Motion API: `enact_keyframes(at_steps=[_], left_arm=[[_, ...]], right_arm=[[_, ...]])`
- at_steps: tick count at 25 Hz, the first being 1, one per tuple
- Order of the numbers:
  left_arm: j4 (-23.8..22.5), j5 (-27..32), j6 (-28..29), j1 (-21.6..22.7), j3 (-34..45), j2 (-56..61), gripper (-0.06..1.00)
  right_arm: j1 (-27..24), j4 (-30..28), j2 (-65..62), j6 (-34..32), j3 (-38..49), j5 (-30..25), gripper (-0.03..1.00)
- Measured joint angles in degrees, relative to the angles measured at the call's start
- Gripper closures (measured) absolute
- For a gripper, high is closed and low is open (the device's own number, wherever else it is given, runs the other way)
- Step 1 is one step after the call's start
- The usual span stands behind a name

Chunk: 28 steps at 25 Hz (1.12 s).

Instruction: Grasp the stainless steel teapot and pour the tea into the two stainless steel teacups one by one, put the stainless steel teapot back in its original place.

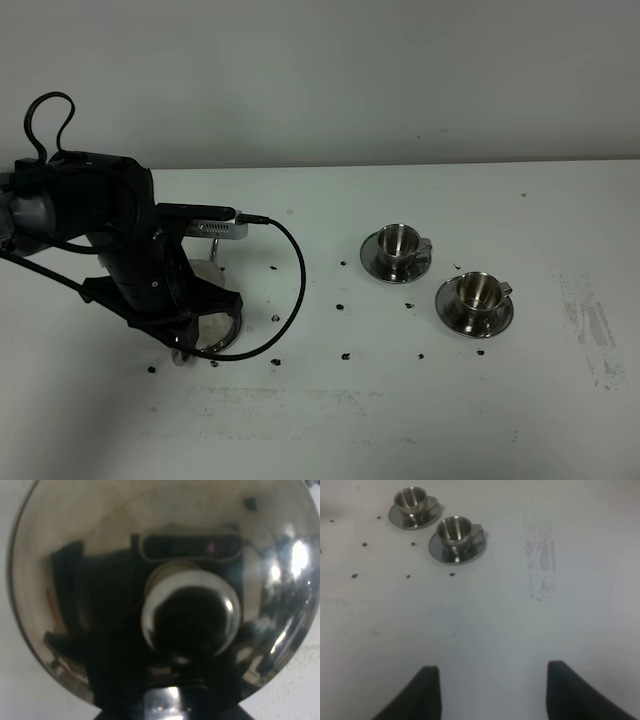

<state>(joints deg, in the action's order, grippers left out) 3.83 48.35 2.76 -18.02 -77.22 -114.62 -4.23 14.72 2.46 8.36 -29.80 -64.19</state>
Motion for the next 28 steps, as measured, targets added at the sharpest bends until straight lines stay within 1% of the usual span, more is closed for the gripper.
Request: enact_keyframes(at_steps=[6,10,13,16,21,28], left_arm=[[-0.42,0.66,-1.13,0.00,-0.11,1.72,0.77],[-1.79,1.24,-1.88,-0.25,-0.14,4.86,0.77],[-1.88,1.72,-4.75,-0.37,-0.88,6.04,0.77],[-1.74,3.80,-7.34,-0.43,-3.22,5.74,0.77],[-1.74,7.42,-11.67,-0.43,-12.63,2.86,0.77],[-1.70,16.04,-18.41,-1.06,-31.76,-7.44,0.77]], right_arm=[[0.00,0.00,0.00,0.00,0.00,0.00,0.50],[0.00,0.00,0.00,0.00,0.00,0.00,0.50],[0.00,0.00,0.00,0.00,0.00,0.00,0.50],[0.00,0.00,0.00,0.00,0.00,0.00,0.50],[0.00,0.00,0.00,0.00,0.00,0.00,0.50],[0.00,0.00,0.00,0.00,0.00,0.00,0.50]])
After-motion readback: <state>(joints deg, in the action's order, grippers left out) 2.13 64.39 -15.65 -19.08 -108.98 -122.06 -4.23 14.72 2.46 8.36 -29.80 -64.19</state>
